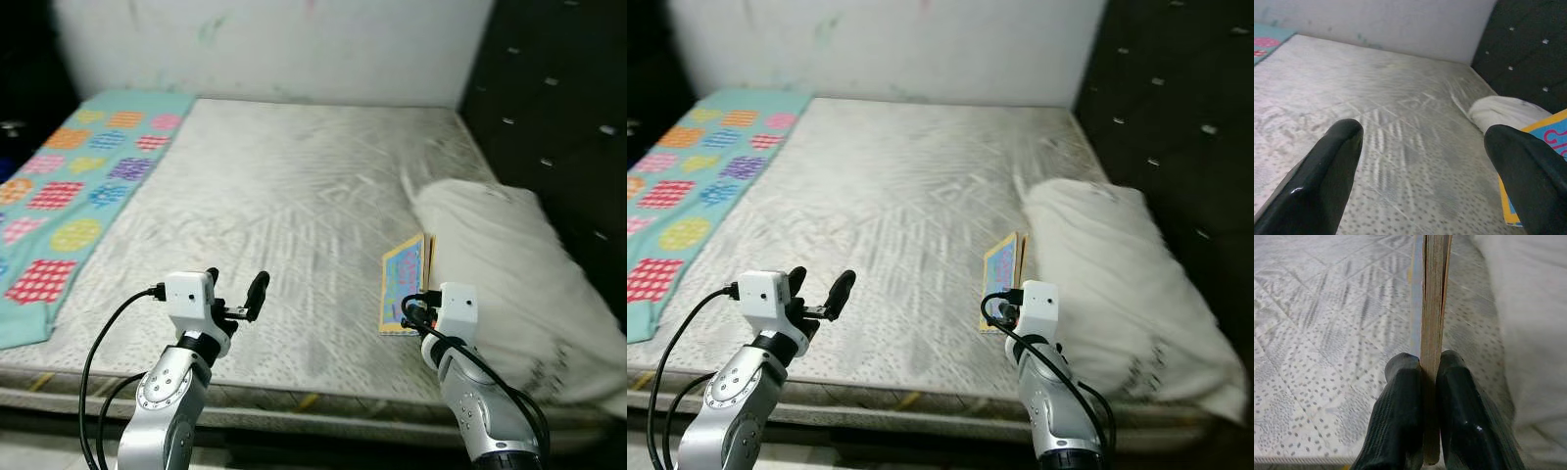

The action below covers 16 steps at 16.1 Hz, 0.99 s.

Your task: Clean up the room

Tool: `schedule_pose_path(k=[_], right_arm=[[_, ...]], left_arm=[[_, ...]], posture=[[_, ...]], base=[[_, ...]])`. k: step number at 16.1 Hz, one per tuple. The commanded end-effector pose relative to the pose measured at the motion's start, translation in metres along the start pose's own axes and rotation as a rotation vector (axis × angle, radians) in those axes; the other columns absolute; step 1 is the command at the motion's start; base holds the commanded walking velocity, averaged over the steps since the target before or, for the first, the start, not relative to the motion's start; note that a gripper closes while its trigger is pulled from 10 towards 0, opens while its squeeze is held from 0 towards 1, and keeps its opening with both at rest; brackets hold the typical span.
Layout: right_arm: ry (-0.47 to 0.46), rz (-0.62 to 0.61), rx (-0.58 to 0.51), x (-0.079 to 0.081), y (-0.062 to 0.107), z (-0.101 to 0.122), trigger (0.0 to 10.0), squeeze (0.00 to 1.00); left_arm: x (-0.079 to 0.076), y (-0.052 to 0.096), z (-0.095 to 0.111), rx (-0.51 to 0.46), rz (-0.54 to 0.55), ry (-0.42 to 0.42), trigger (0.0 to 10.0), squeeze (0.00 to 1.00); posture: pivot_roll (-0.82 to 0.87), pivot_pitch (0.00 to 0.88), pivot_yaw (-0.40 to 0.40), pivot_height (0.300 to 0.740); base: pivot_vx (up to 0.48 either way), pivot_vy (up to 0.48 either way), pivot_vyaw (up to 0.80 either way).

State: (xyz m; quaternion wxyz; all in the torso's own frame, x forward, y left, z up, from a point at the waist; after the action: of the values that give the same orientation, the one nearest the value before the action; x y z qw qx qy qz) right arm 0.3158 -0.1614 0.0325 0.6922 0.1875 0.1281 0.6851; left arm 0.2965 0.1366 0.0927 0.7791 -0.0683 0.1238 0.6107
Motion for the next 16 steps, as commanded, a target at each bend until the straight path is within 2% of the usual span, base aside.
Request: schedule_pose_path(k=[1,3,13,16], right_arm=[[0.004,-0.004,-0.056,0.000,-0.002,0.015,10.0,0.00],[0.006,-0.005,-0.058,0.000,-0.002,0.016,10.0,0.00],[0.001,-0.024,-0.061,-0.004,-0.005,0.017,10.0,0.00],[-0.018,-0.099,-0.092,-0.014,-0.005,0.022,10.0,0.00]], left_arm=[[0.002,0.001,0.001,0.004,0.008,-0.025,10.0,0.00],[0.004,0.001,0.000,0.012,0.018,-0.027,10.0,0.00],[0.003,0.001,-0.001,0.016,0.022,-0.027,10.0,0.00],[0.003,-0.001,-0.003,0.032,0.029,-0.027,10.0,0.00]], posture=[[-0.12,0.000,0.011,0.740],[-0.12,0.000,0.010,0.740],[-0.11,0.000,0.005,0.740],[-0.11,0.000,0.006,0.740]], base=[[0.251,0.000,0.00],[0.246,0.000,0.00],[0.000,0.000,0.00],[0.000,0.000,0.00]])
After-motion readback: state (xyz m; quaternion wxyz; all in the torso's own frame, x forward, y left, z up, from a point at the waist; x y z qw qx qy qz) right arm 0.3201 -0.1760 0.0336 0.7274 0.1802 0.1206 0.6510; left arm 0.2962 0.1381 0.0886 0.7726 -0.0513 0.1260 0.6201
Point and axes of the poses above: a point about 5 cm out from each wrist's last joint towards the gripper, its own y axis pointing back from the gripper into the wrist, its own z axis along the axis of the wrist's last joint, x = y × z, the point moved 4 cm from there along -y, pointing out of the wrist towards the gripper, and after that the axes turned 4 degrees about y, right-handed, at the moved point
